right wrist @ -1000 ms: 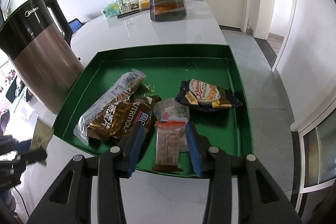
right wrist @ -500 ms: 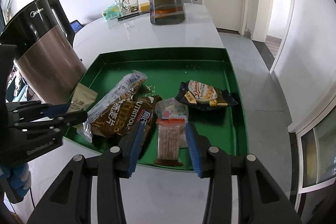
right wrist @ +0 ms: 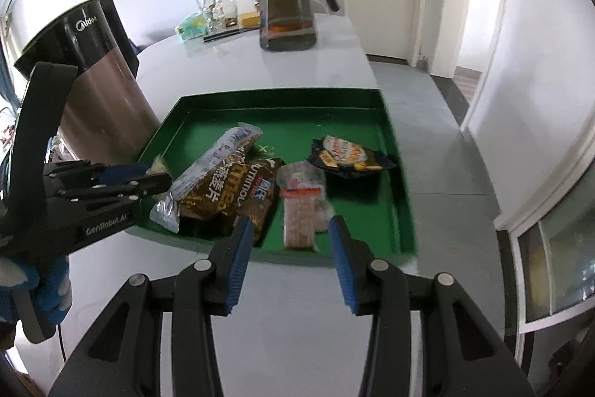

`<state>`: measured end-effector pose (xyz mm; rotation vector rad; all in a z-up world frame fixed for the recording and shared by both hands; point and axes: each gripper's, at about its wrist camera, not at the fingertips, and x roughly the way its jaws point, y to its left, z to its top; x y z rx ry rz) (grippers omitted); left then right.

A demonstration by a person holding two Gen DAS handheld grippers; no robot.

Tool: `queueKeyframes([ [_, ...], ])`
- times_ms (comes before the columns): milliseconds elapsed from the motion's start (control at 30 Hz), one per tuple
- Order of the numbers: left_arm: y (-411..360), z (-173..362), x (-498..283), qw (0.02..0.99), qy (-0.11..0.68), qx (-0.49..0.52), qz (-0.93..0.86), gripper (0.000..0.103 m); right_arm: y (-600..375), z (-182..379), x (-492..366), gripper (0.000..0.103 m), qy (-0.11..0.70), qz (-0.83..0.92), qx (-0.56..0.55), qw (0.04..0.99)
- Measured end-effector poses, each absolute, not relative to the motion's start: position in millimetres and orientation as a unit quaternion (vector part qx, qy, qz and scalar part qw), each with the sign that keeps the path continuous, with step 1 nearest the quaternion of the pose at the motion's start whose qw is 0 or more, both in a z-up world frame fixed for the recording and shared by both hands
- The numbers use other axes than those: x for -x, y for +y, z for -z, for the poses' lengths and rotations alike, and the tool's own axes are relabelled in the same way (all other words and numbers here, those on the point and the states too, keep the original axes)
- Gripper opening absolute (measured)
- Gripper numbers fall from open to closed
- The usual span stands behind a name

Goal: Organize snacks
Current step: 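Withdraw both open tools from the tray back over the remaining snacks, then grasp the blue-and-white bag with the left tool while the right tool grasps the dried-fruit bag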

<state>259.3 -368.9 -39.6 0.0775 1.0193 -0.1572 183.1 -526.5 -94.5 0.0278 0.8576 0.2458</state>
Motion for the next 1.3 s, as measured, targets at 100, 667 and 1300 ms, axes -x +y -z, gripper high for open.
queueKeyframes([
  [100, -371, 32, -257, 0.874, 0.475, -0.035, 0.09, 0.034, -530, 83, -167, 0.034, 0.415, -0.095, -0.004, 0.905],
  [667, -266, -21, -168, 0.887, 0.436, 0.022, 0.15, 0.042, -429, 38, -86, 0.034, 0.417, -0.094, 0.048, 0.903],
  [1300, 61, 26, -159, 0.88, 0.462, 0.033, -0.104, 0.068, -117, 26, -157, 0.103, 0.393, -0.327, 0.129, 0.85],
])
